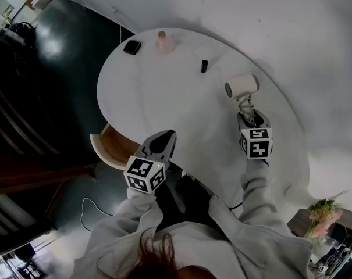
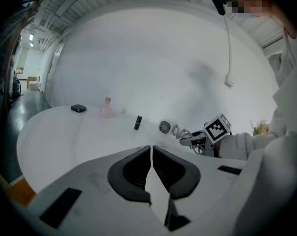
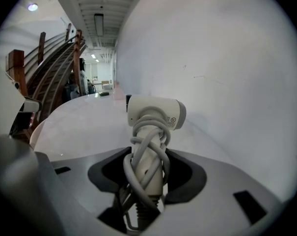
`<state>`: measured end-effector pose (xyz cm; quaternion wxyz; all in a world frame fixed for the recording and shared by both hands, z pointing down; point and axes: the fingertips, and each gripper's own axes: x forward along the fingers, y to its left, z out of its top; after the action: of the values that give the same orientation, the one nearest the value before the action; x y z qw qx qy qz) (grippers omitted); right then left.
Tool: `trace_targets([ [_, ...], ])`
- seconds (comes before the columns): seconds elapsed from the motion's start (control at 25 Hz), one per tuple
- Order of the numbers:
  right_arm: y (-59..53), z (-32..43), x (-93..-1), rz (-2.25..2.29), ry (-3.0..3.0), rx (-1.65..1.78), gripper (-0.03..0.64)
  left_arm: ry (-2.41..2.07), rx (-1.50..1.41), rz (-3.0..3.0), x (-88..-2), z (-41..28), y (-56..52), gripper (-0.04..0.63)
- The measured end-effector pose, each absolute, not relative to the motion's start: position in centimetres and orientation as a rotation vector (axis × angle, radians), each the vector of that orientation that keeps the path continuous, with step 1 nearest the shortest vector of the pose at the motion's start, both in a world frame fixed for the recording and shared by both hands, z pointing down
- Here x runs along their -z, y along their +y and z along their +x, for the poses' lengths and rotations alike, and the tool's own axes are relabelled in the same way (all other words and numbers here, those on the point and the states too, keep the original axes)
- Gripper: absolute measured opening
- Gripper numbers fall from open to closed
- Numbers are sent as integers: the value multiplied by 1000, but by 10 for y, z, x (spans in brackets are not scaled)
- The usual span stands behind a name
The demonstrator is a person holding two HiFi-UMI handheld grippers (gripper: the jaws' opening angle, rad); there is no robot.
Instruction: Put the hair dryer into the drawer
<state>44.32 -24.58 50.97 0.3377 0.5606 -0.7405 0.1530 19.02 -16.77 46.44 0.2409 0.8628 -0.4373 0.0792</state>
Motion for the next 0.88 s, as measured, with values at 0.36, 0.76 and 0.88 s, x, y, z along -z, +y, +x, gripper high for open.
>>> trace_targets([
  [0.36,-219,401,-506,1416,-1936,-369,250,-1238,-211,2346,-466,144,-152,23],
  [0.76,-187,325,-494,1398,-1981,-394,250,-1249,-210,2351,-458,81,-140,23],
  [0.88,-180,299,-493,1385,-1991,-399,250,-1278,-202,2337,-457,53,-137,23],
])
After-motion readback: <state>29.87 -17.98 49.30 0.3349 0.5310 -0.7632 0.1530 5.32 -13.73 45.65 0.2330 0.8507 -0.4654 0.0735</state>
